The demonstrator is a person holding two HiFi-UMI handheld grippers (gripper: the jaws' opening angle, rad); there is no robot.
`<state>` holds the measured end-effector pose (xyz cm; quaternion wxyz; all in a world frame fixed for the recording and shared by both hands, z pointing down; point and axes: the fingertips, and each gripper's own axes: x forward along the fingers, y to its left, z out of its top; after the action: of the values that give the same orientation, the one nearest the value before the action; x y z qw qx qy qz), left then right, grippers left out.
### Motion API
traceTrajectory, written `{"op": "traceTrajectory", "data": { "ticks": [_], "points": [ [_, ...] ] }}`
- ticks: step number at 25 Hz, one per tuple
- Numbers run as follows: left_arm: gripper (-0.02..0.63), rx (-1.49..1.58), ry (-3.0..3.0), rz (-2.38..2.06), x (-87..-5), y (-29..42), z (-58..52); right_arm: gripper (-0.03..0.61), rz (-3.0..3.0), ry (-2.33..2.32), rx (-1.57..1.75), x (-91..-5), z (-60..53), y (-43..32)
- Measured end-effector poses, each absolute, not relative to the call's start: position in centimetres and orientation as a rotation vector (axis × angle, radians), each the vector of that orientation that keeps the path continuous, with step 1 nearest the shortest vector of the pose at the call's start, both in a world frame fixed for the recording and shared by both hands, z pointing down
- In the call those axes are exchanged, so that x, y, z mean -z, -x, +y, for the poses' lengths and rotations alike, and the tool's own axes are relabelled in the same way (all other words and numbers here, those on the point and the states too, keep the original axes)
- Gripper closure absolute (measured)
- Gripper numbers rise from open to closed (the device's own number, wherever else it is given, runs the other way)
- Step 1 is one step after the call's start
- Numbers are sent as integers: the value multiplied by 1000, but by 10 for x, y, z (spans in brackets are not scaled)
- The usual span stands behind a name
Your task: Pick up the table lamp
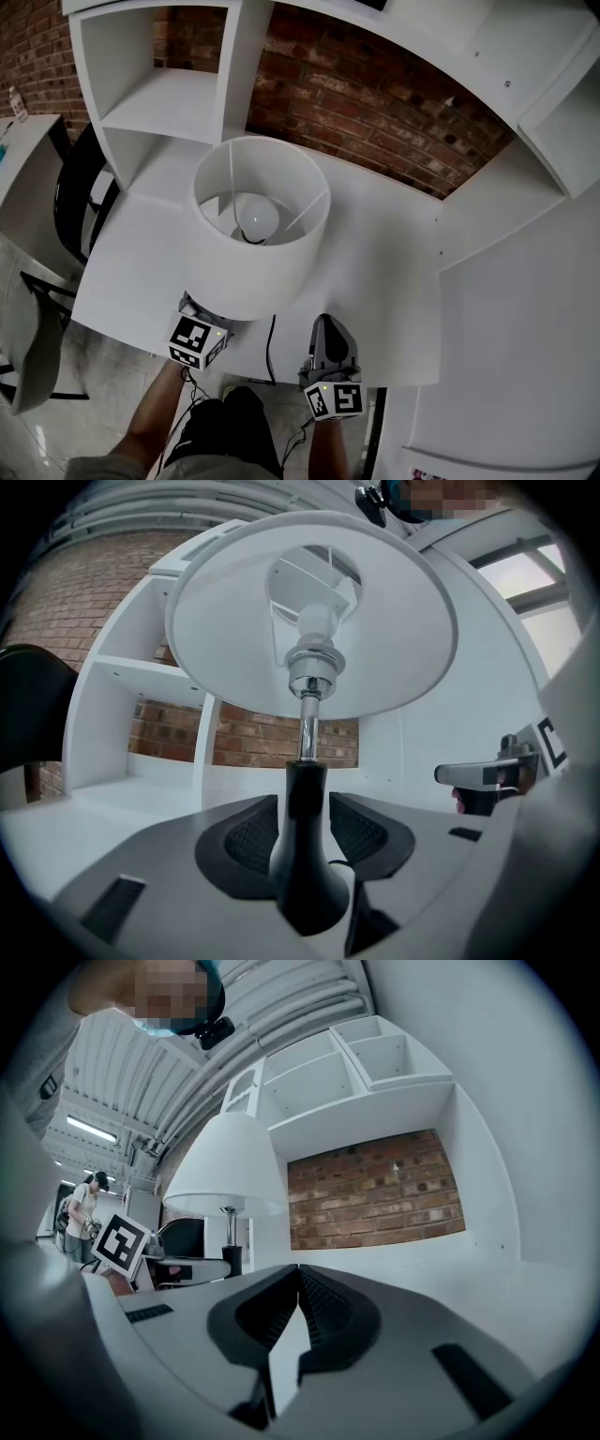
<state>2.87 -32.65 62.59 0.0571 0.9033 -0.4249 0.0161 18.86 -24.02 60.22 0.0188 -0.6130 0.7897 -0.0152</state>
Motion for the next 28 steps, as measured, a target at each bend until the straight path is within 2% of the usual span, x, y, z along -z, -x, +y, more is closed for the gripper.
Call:
{"op": "traceTrajectory", "data": {
  "ticks": [14,28],
  "points": [
    [453,8,-2763,-1309,-626,-41,-341,555,2437,1919,38,-613,-240,-198],
    [463,-107,-2808,-1284,-628,-42,-333,555,2433,1926,48,-619,-231,-203]
  ]
}}
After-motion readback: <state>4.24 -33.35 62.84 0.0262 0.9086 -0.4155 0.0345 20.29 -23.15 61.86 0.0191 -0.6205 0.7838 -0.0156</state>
